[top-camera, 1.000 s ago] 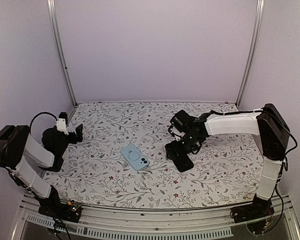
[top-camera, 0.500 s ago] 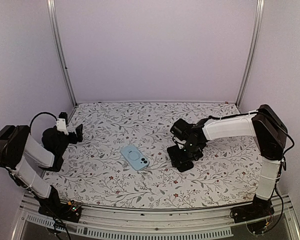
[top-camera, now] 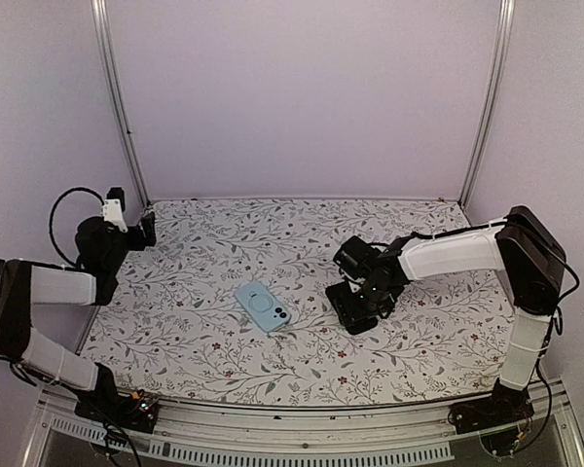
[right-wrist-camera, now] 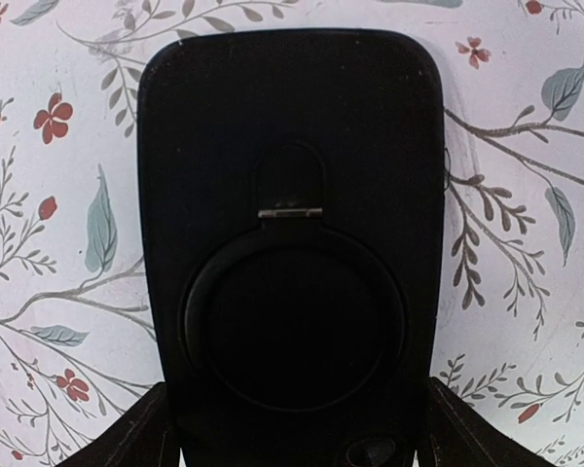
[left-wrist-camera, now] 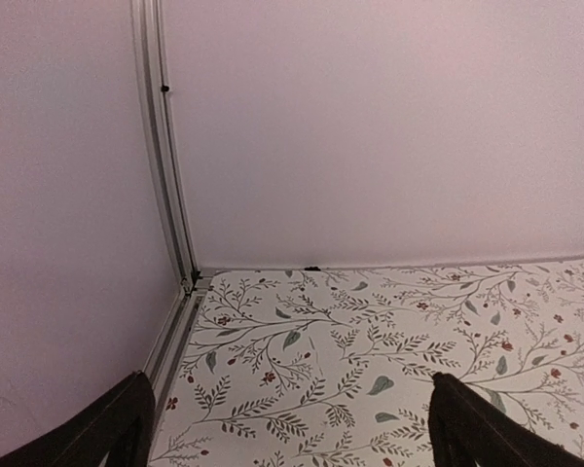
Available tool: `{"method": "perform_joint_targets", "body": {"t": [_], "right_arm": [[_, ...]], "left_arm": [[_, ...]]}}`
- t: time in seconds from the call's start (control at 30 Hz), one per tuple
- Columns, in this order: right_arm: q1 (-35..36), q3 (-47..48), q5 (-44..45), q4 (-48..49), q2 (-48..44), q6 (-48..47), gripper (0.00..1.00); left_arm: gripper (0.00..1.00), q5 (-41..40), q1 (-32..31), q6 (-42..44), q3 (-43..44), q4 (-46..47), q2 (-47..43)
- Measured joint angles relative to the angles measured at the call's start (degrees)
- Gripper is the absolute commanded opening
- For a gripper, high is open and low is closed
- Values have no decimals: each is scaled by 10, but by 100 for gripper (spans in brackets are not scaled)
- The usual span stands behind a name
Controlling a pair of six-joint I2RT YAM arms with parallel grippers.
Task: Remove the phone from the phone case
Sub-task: Pick up the phone with the phone case at the center of the board, then pass from the right arm to the left
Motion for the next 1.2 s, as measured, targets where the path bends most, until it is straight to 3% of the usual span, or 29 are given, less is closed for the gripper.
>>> {"method": "perform_joint_targets", "body": {"t": [0.37,0.7,0.97,1.2], "right_arm": [[2,-34,-9,37,-27,-8,61],[5,-54,-44,97,-106,-32,60],[6,-54,-92,151,-148,-70,59],[6,-54,-116,183,-181,-89,57]], "left_arm": [[99,-43,-14,-153,148,-280,-55],[81,179,-38,-228,187,-395,-50],[76,328,-147,-260,234,-425,-20],[72,369,-260,-323,255,-387,3]]}}
